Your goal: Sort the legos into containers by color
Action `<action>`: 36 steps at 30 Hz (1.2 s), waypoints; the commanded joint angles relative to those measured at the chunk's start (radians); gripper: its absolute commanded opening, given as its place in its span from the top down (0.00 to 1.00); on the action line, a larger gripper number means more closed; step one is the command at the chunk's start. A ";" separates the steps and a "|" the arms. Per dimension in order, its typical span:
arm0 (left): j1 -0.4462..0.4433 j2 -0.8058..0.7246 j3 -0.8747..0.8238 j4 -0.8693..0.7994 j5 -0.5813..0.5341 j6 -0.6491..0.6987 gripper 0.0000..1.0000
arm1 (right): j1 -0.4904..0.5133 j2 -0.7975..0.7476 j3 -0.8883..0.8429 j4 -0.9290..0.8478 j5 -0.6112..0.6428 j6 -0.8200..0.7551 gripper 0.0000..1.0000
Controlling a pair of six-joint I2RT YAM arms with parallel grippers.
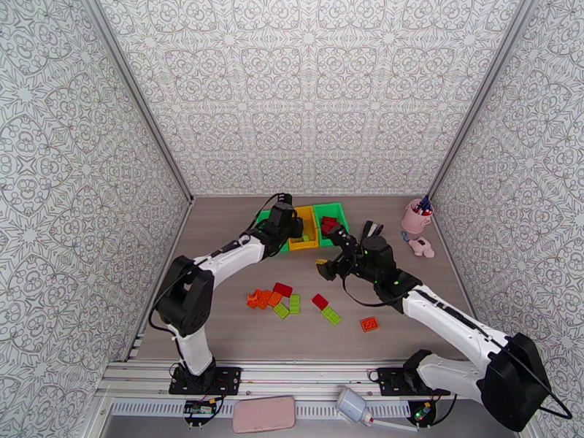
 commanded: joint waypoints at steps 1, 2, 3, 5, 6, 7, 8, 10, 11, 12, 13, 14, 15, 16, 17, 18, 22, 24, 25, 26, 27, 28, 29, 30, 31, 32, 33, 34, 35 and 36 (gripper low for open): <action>0.009 0.086 0.106 0.022 -0.006 0.030 0.70 | -0.007 -0.044 -0.027 0.003 0.043 0.022 0.08; 0.011 0.111 0.130 0.019 -0.004 0.032 0.70 | -0.008 -0.055 -0.030 -0.002 0.048 0.022 0.08; 0.014 0.138 0.156 0.017 -0.001 0.034 0.70 | -0.009 -0.064 -0.034 -0.010 0.056 0.022 0.08; 0.019 0.180 0.200 0.009 0.000 0.038 0.69 | -0.010 -0.085 -0.042 -0.022 0.073 0.023 0.08; 0.023 0.199 0.218 0.005 0.002 0.039 0.69 | -0.011 -0.096 -0.048 -0.028 0.082 0.023 0.08; 0.025 0.212 0.233 0.005 0.005 0.041 0.67 | -0.011 -0.107 -0.052 -0.034 0.090 0.026 0.08; 0.026 0.219 0.239 0.008 0.011 0.041 0.67 | -0.013 -0.116 -0.055 -0.038 0.097 0.028 0.08; 0.028 0.220 0.242 0.017 0.023 0.042 0.62 | -0.013 -0.132 -0.059 -0.048 0.103 0.029 0.08; 0.028 0.211 0.238 0.018 0.023 0.044 0.59 | -0.013 -0.137 -0.060 -0.055 0.103 0.031 0.08; 0.026 0.201 0.231 0.023 0.025 0.049 0.54 | -0.014 -0.140 -0.059 -0.062 0.105 0.033 0.08; 0.024 0.185 0.218 0.029 0.024 0.054 0.48 | -0.013 -0.141 -0.059 -0.066 0.113 0.044 0.08; 0.024 0.168 0.206 0.030 0.025 0.056 0.43 | -0.014 -0.140 -0.058 -0.066 0.129 0.060 0.08; 0.023 0.144 0.192 0.025 0.028 0.053 0.39 | -0.014 -0.138 -0.054 -0.066 0.149 0.082 0.09; 0.023 0.114 0.168 0.024 0.033 0.053 0.35 | -0.014 -0.133 -0.049 -0.074 0.164 0.098 0.09; 0.022 0.087 0.143 0.029 0.031 0.052 0.32 | -0.015 -0.129 -0.042 -0.079 0.173 0.109 0.09; 0.017 0.050 0.107 0.037 0.028 0.054 0.29 | -0.015 -0.124 -0.034 -0.087 0.183 0.129 0.09; -0.002 -0.114 -0.064 0.080 0.010 0.086 0.17 | -0.015 -0.088 -0.006 -0.116 0.215 0.197 0.02; -0.013 -0.202 -0.160 0.099 0.000 0.113 0.12 | -0.015 -0.065 0.012 -0.139 0.214 0.217 0.00; -0.019 -0.249 -0.209 0.103 0.000 0.131 0.10 | -0.014 -0.053 0.022 -0.158 0.202 0.220 0.00; -0.024 -0.291 -0.252 0.103 0.006 0.149 0.07 | -0.015 -0.041 0.029 -0.172 0.194 0.232 0.00; -0.028 -0.340 -0.301 0.102 0.014 0.173 0.05 | -0.014 -0.026 0.038 -0.188 0.189 0.243 0.01; -0.034 -0.391 -0.348 0.096 0.024 0.201 0.02 | -0.014 -0.012 0.045 -0.206 0.184 0.256 0.02; -0.039 -0.438 -0.390 0.090 0.035 0.223 0.01 | -0.015 0.000 0.051 -0.224 0.181 0.262 0.03; -0.044 -0.494 -0.438 0.079 0.048 0.245 0.00 | -0.012 0.016 0.060 -0.252 0.171 0.263 0.03; -0.047 -0.550 -0.482 0.063 0.062 0.264 0.00 | -0.009 0.030 0.068 -0.282 0.168 0.260 0.03; -0.050 -0.599 -0.515 0.043 0.073 0.279 0.00 | -0.005 0.041 0.072 -0.307 0.169 0.256 0.03; -0.050 -0.655 -0.547 0.011 0.076 0.286 0.00 | 0.001 0.057 0.079 -0.336 0.171 0.249 0.03; -0.048 -0.707 -0.573 -0.027 0.076 0.288 0.00 | 0.011 0.071 0.085 -0.369 0.173 0.240 0.03; -0.047 -0.750 -0.591 -0.061 0.079 0.288 0.00 | 0.022 0.083 0.092 -0.398 0.179 0.232 0.03; -0.044 -0.799 -0.613 -0.098 0.084 0.292 0.00 | 0.038 0.097 0.098 -0.427 0.189 0.225 0.02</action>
